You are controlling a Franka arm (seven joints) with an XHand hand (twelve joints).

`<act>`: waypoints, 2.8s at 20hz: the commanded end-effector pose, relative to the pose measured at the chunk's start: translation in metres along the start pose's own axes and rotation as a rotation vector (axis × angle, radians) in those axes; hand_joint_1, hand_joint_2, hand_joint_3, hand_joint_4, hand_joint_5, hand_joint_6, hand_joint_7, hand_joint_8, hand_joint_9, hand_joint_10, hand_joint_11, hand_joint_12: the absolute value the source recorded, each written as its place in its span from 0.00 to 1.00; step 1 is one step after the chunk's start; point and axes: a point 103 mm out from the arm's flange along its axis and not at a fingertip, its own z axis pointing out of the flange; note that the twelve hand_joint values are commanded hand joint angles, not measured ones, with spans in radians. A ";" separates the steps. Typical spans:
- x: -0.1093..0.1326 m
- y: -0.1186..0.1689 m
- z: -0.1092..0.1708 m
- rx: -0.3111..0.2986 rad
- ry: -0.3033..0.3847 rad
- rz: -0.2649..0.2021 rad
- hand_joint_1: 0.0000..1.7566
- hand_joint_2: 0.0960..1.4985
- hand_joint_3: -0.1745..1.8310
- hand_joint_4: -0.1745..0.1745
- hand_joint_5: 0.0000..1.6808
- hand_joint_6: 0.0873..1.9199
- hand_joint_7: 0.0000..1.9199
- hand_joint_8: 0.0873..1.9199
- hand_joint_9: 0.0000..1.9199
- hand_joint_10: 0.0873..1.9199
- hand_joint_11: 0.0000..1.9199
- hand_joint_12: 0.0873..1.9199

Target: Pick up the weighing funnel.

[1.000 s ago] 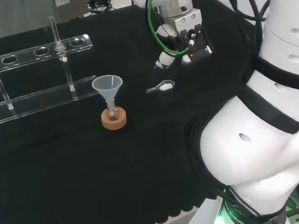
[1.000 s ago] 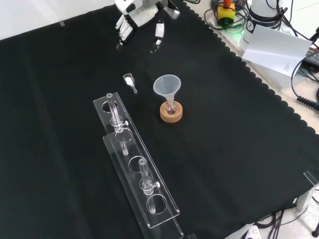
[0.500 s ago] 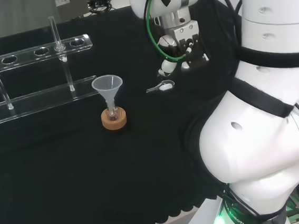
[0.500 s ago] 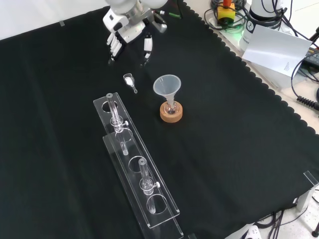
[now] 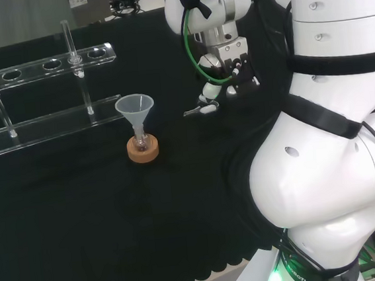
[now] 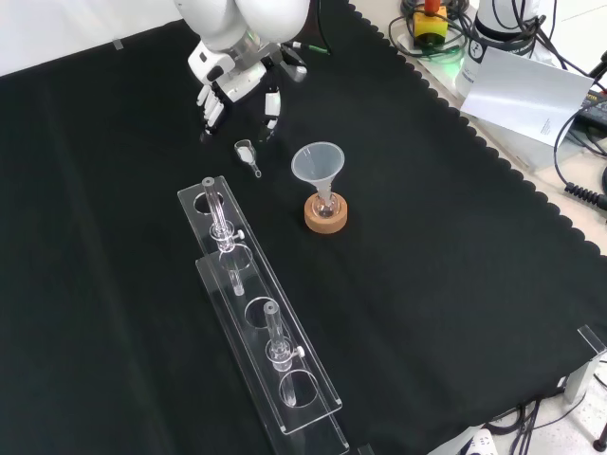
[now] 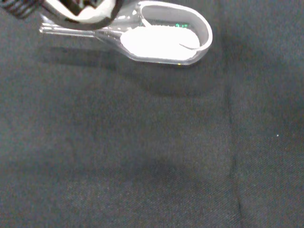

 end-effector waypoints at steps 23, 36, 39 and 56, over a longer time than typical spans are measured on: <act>-0.003 0.000 0.027 -0.014 -0.018 -0.024 0.52 0.38 0.37 0.43 0.31 0.30 0.28 0.31 0.36 0.22 0.24 0.64; 0.002 0.009 0.036 -0.007 -0.024 -0.025 0.52 0.37 0.38 0.41 0.29 0.30 0.28 0.31 0.36 0.23 0.25 0.64; 0.002 0.011 0.037 -0.003 -0.025 -0.026 0.52 0.37 0.38 0.41 0.29 0.30 0.28 0.31 0.36 0.23 0.25 0.64; -0.007 0.014 0.048 -0.014 -0.020 -0.033 0.54 0.38 0.38 0.42 0.31 0.32 0.29 0.32 0.37 0.23 0.26 0.63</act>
